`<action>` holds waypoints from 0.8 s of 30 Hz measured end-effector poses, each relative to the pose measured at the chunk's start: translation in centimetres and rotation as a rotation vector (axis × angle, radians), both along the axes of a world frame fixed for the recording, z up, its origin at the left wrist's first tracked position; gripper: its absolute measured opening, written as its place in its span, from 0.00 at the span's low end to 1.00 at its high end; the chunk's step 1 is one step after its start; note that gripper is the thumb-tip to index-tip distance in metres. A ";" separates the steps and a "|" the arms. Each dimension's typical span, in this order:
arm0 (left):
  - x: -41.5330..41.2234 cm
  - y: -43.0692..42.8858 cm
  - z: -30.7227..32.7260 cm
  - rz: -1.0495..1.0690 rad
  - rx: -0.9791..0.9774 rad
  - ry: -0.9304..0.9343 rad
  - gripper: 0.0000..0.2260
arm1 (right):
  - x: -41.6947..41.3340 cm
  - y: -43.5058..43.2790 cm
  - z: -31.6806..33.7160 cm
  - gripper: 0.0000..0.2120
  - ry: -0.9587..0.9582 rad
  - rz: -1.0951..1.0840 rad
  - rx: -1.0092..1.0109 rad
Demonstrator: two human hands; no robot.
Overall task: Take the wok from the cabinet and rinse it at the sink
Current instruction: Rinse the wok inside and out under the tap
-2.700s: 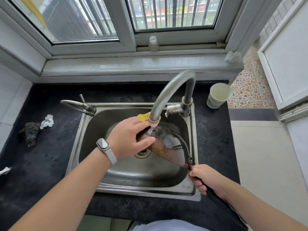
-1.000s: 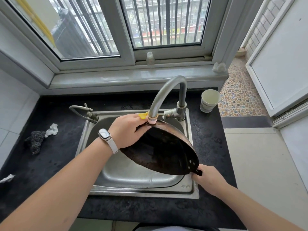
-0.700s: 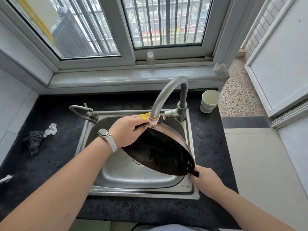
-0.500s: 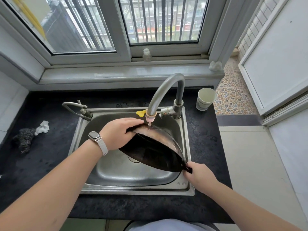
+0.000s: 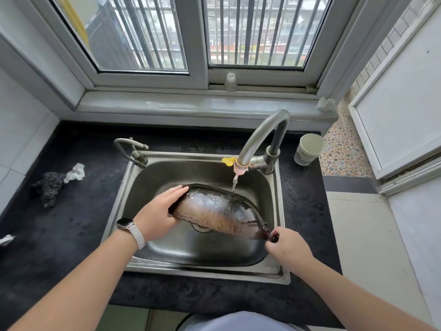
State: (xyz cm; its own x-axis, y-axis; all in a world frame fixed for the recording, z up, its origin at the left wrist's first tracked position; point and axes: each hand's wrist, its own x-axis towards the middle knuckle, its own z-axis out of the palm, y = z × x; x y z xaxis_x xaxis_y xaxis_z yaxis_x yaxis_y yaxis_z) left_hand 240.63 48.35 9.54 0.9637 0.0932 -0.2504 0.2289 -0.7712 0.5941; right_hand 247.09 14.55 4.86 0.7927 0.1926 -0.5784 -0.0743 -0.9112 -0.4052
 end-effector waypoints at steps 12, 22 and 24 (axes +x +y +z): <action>0.3 3.2 -2.8 0.398 -0.264 -0.055 0.20 | 1.3 1.4 2.4 0.09 0.174 0.063 0.050; 0.2 4.6 -6.6 0.597 -0.442 0.097 0.22 | 1.4 3.0 4.8 0.06 0.420 -0.031 0.226; -0.2 4.7 -7.8 0.662 -0.464 0.132 0.20 | 1.6 3.3 5.1 0.05 0.424 -0.035 0.252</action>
State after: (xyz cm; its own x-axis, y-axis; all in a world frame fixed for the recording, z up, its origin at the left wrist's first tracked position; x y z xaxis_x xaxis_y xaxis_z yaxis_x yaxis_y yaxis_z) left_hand 240.40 53.05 1.75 0.7050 0.4919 -0.5109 0.6412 -0.1340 0.7556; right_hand 248.73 17.83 9.93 0.5058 0.3459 -0.7903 -0.3089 -0.7827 -0.5403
